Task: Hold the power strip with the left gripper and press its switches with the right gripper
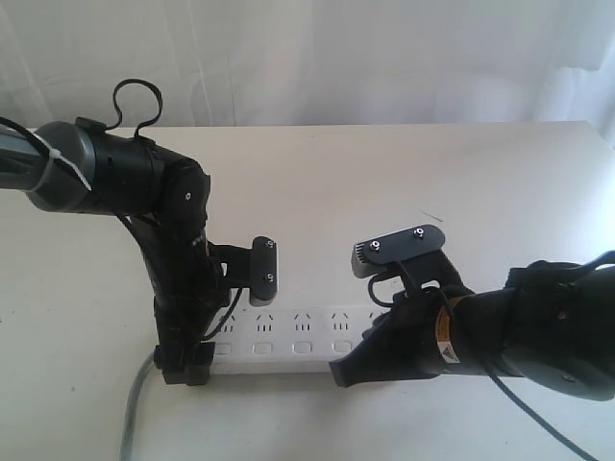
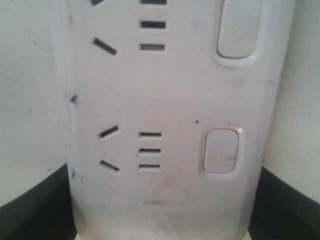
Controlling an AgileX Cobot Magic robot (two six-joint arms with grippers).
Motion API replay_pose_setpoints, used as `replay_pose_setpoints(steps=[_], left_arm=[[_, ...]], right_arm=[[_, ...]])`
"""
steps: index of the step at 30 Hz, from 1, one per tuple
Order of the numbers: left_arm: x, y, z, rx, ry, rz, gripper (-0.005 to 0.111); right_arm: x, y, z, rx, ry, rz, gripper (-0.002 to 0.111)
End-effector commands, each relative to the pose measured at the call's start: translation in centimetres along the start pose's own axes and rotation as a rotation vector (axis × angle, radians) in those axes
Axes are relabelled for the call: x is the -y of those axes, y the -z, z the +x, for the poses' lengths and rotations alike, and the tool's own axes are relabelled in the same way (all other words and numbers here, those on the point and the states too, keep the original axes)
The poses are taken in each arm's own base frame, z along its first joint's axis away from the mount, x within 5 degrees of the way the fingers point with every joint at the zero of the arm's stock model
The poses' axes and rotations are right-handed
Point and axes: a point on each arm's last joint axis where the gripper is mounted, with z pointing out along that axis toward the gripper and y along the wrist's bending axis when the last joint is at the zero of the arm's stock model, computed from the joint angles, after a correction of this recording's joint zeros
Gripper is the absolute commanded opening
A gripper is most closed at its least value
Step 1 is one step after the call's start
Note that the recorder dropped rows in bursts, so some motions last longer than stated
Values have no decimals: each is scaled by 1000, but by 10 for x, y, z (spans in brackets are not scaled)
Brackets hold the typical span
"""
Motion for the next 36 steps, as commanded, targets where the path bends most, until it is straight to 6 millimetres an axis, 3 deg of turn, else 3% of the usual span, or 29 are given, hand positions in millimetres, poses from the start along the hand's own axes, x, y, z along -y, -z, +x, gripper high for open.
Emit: replay_pose_setpoints(steps=[1, 11, 21, 28, 36], left_arm=[[11, -22, 10, -93, 15, 116, 0], [11, -22, 9, -85, 23, 121, 0], [11, -22, 9, -84, 21, 120, 0], [11, -22, 9, -82, 21, 121, 0], [11, -22, 9, -82, 21, 121, 0]], right_arm=[[-2, 0, -1, 23, 15, -20, 0], [11, 0, 1, -10, 4, 32, 0], [12, -1, 2, -12, 2, 30, 0], [14, -16, 14, -95, 1, 46, 0], [25, -14, 28, -252, 5, 158, 0]])
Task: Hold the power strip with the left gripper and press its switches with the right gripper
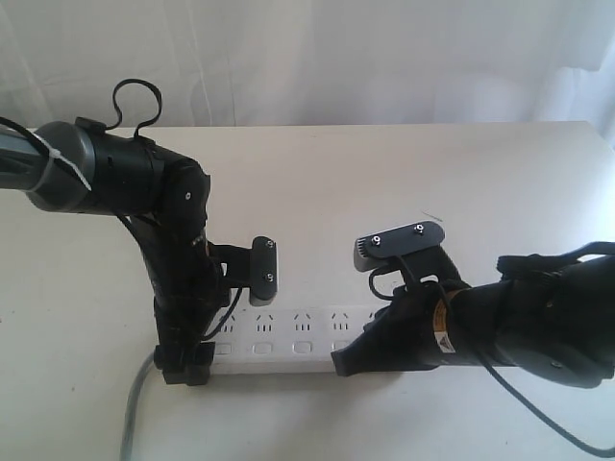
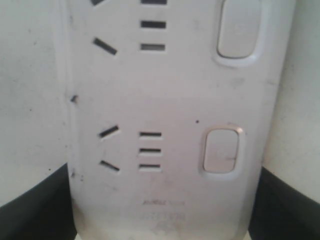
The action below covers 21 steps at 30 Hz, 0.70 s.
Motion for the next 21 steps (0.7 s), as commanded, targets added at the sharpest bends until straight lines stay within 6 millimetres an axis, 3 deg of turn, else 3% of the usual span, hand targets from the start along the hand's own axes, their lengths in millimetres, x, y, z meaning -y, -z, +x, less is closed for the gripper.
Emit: replay_pose_setpoints(steps=[1, 9, 16, 21], left_arm=[[11, -22, 9, -84, 19, 120, 0], [11, -22, 9, -82, 20, 118, 0], [11, -22, 8, -72, 25, 115, 0], [12, -22, 8, -79, 27, 129, 0]], right_arm=[[15, -2, 28, -239, 19, 150, 0], [16, -2, 35, -315, 26, 165, 0], [11, -13, 58, -533, 71, 83, 0], [9, -17, 41, -374, 75, 67, 0]])
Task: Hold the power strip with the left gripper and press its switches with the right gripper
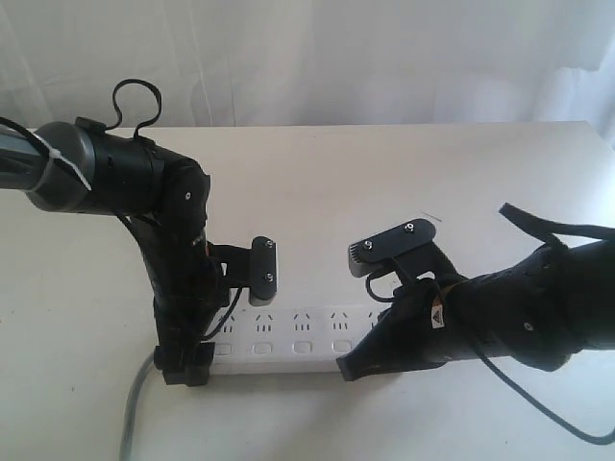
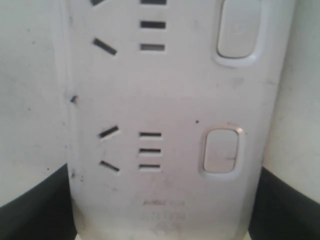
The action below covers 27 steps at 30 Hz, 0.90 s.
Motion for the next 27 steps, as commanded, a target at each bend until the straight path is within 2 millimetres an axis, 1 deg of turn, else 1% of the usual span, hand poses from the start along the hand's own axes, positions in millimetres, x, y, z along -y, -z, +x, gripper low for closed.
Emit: replay_pose_setpoints(steps=[1, 3, 5, 6, 7, 10, 13, 16, 17, 18, 20, 21, 23, 24, 25, 26, 27], left_arm=[[12, -22, 9, -81, 25, 127, 0], [12, -22, 9, -80, 25, 125, 0], [12, -22, 9, -79, 25, 123, 0], [11, -22, 8, -78, 25, 122, 0], [11, -22, 8, -78, 25, 122, 0], [12, -22, 9, -79, 25, 123, 0], [11, -22, 8, -73, 25, 116, 0], [10, -22, 8, -70, 25, 111, 1], [11, -22, 8, -71, 25, 112, 4], [11, -22, 8, -76, 25, 119, 10], [12, -21, 9, -84, 22, 131, 27], [12, -21, 9, -83, 22, 130, 41], [11, -20, 8, -81, 23, 124, 72], [11, -20, 8, -80, 28, 121, 81], [10, -20, 9, -84, 42, 113, 90], [10, -19, 10, -96, 49, 103, 95], [8, -16, 11, -109, 46, 87, 96]], right_arm=[[4, -14, 30, -190, 14, 14, 0], [3, -4, 15, -40, 11, 6, 0], [2, 13, -8, 271, -26, -17, 0], [1, 21, -13, 399, -48, -31, 0], [1, 35, -20, 593, -82, -59, 0], [0, 57, -17, 885, -116, -109, 0], [1, 69, -10, 1033, -105, -124, 0], [1, 74, 0, 1087, -98, -127, 0], [1, 73, 3, 1074, -99, -126, 0], [1, 72, 6, 1065, -96, -128, 0], [1, 75, 7, 1074, -93, -131, 0], [0, 77, 7, 1081, -89, -134, 0], [-1, 82, 6, 1100, -78, -145, 0], [-2, 85, 5, 1110, -64, -156, 0], [-3, 88, 5, 1120, -51, -167, 0], [-5, 90, 5, 1129, -38, -177, 0], [-6, 92, 4, 1136, -30, -184, 0]])
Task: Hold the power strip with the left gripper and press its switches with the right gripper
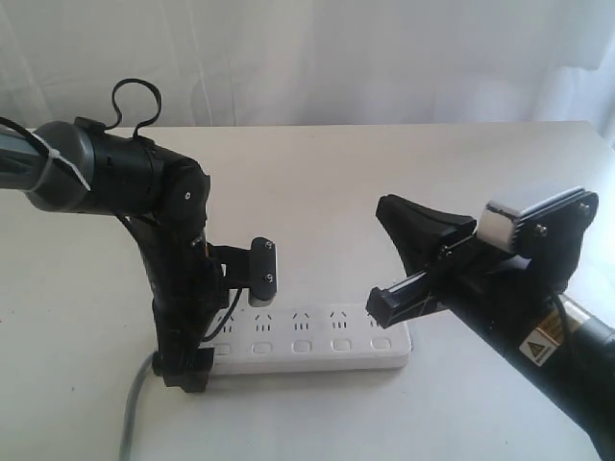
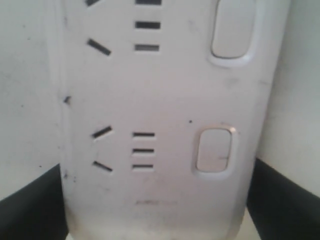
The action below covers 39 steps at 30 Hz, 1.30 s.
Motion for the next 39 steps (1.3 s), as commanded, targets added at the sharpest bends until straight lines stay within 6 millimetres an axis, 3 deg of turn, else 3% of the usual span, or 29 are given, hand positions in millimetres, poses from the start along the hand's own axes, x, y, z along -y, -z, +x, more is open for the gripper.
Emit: replay_pose_setpoints(steps=[1, 5, 11, 18, 21, 25, 31, 35, 39], left_arm=[[6, -14, 13, -121, 25, 58, 96], [1, 10, 13, -124, 5, -7, 90], [0, 71, 5, 1, 46, -92, 88], [26, 145, 6, 244, 117, -138, 88], [43, 179, 12, 359, 127, -175, 78], [80, 228, 27, 519, 127, -178, 46], [137, 279, 54, 742, 58, -219, 1], [171, 298, 73, 868, 18, -250, 0], [202, 302, 94, 936, 1, -278, 0]], right_arm=[[-5, 4, -11, 52, 25, -55, 0], [-7, 7, -19, 87, 18, -63, 0], [-8, 11, -25, 79, 24, -60, 0], [-12, 21, -38, 96, 43, -79, 0], [-13, 33, -44, 132, 56, -83, 0], [-15, 47, -54, 134, 151, -65, 0], [-7, 70, -66, 44, 242, 65, 0], [-2, 88, -74, 24, 282, 139, 0], [-2, 100, -78, 21, 321, 156, 0]])
